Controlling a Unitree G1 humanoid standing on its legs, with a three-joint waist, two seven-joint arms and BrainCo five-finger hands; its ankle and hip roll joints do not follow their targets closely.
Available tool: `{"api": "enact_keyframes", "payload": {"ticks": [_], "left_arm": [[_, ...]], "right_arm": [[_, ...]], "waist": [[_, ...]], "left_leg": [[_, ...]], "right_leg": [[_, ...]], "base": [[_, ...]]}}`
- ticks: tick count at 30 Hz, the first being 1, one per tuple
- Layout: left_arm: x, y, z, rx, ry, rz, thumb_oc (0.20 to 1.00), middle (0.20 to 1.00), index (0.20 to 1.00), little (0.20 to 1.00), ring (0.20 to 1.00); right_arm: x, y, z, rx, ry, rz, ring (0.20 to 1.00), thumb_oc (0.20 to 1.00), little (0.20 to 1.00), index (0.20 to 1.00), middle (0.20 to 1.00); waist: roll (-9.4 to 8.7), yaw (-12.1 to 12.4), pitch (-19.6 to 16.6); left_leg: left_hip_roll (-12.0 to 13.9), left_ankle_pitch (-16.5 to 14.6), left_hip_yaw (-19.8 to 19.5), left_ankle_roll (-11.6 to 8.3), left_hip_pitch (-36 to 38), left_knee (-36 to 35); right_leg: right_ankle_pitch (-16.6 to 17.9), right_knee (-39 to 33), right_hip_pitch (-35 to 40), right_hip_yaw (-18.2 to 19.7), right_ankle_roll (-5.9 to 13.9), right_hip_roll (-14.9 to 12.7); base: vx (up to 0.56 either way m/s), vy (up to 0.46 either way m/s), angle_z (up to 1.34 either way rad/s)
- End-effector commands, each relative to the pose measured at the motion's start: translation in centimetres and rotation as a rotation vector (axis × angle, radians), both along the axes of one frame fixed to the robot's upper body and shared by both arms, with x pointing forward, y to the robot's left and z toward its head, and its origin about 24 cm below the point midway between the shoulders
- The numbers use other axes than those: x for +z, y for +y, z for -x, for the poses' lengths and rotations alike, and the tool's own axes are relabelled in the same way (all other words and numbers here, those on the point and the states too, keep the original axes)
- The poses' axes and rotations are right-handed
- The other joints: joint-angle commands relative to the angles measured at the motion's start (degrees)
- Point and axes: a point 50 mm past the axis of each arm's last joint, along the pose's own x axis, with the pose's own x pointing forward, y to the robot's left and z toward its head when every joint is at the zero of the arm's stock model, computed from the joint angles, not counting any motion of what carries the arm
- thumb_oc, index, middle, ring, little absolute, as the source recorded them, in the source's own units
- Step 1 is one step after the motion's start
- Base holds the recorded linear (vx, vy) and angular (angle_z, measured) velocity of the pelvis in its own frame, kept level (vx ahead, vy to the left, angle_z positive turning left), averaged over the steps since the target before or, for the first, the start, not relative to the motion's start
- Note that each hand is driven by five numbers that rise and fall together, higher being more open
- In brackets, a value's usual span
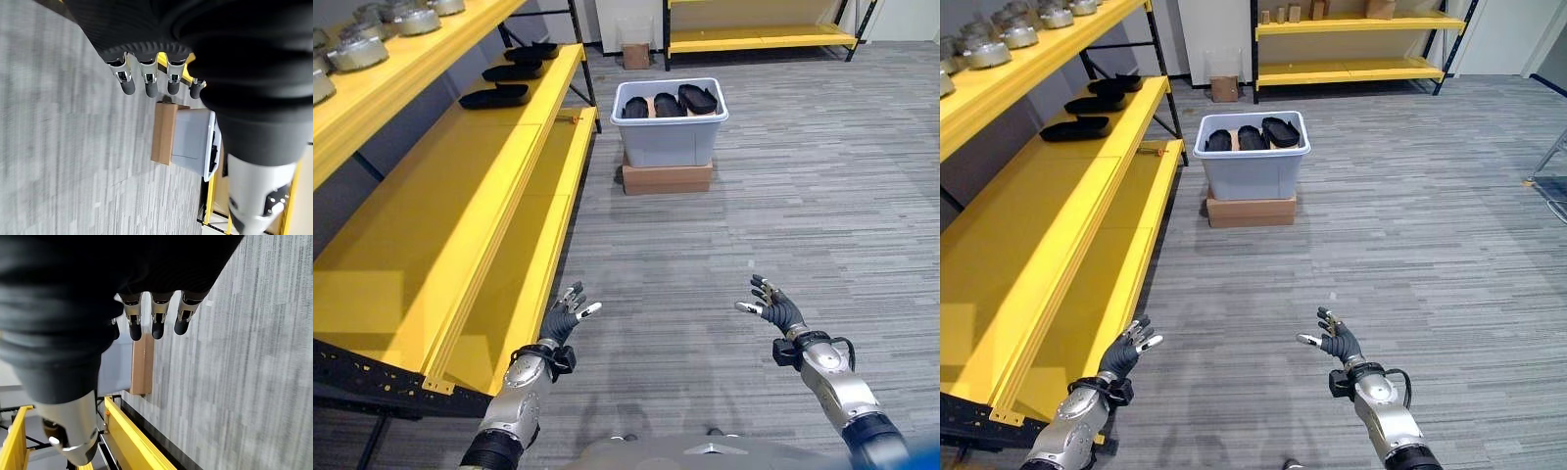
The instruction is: Move parts from the plastic box to the shelf.
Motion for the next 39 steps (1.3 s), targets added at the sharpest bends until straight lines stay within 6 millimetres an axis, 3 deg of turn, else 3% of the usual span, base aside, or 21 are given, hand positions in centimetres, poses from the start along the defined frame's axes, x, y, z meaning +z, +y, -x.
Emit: {"api": "enact_keyframes", "payload": {"ticks": [1, 9, 20, 26, 36, 39], "left_arm": [[1.9, 1.0, -1.8, -0.022, -0.07, -0.121, 1.0, 1.0, 1.0, 1.0, 1.0], [1.2, 0.5, -1.4, -0.034, -0.031, -0.044, 1.0, 1.0, 1.0, 1.0, 1.0], [0.7, 0.6, -0.8, -0.047, 0.018, -0.041, 1.0, 1.0, 1.0, 1.0, 1.0], [0.7, 0.7, -0.8, -0.116, 0.042, -0.047, 1.0, 1.0, 1.0, 1.0, 1.0], [0.9, 1.1, -0.7, -0.112, 0.049, -0.051, 1.0, 1.0, 1.0, 1.0, 1.0], [0.8, 1.1, -0.8, -0.113, 0.055, -0.059, 1.0, 1.0, 1.0, 1.0, 1.0]], "right_arm": [[2.0, 0.3, -1.9, -0.008, -0.106, -0.016, 1.0, 1.0, 1.0, 1.0, 1.0], [1.0, -0.1, -1.5, -0.064, -0.03, -0.001, 1.0, 1.0, 1.0, 1.0, 1.0], [1.2, 0.2, -1.6, -0.077, -0.046, -0.022, 1.0, 1.0, 1.0, 1.0, 1.0], [1.9, 0.4, -1.6, 0.044, -0.067, 0.001, 1.0, 1.0, 1.0, 1.0, 1.0], [1.8, -0.6, -1.0, -0.04, -0.077, -0.015, 1.0, 1.0, 1.0, 1.0, 1.0], [2.1, -1.0, -1.3, -0.056, -0.094, -0.021, 1.0, 1.0, 1.0, 1.0, 1.0]], "waist": [[-2.47, 0.18, 0.15], [-2.33, 0.04, 0.14], [-2.49, 0.69, 0.22], [-2.68, 0.54, 0.39], [-2.94, -0.1, 0.97], [-2.87, -0.19, 1.85]], "left_leg": [[2.17, -0.85, -1.3, -5.31, -0.28, 1.82], [1.74, -1.15, -1.16, -4.76, -0.07, 1.65], [0.71, -0.99, -1.65, -3.97, 0.45, 0.18], [0.25, -1.13, -1.4, -3.61, 0.31, 0.34], [-1.79, -1.52, -2.78, -1.72, 0.38, -1.18], [-2.78, -2.19, -3.34, -0.18, -0.08, -0.55]], "right_leg": [[2.01, -0.29, 0.83, -2.95, 3.74, -2.64], [1.98, -0.29, 1.08, -2.64, 3.77, -2.56], [2.17, -0.29, 1.36, -2.76, 4.18, -2.75], [2.36, -0.29, 1.34, -2.73, 4.4, -2.97], [2.12, 1.7, 0.54, -0.87, 5.18, -3.25], [-0.26, 7.59, -1.4, -0.06, 5.21, -3.51]], "base": [[0.0, 0.0, 0.0], [0.0, 0.038, -0.01], [-0.01, 0.043, 0.01], [0.02, 0.086, 0.01], [0.04, 0.131, 0.03], [0.05, 0.185, 0.0]]}}
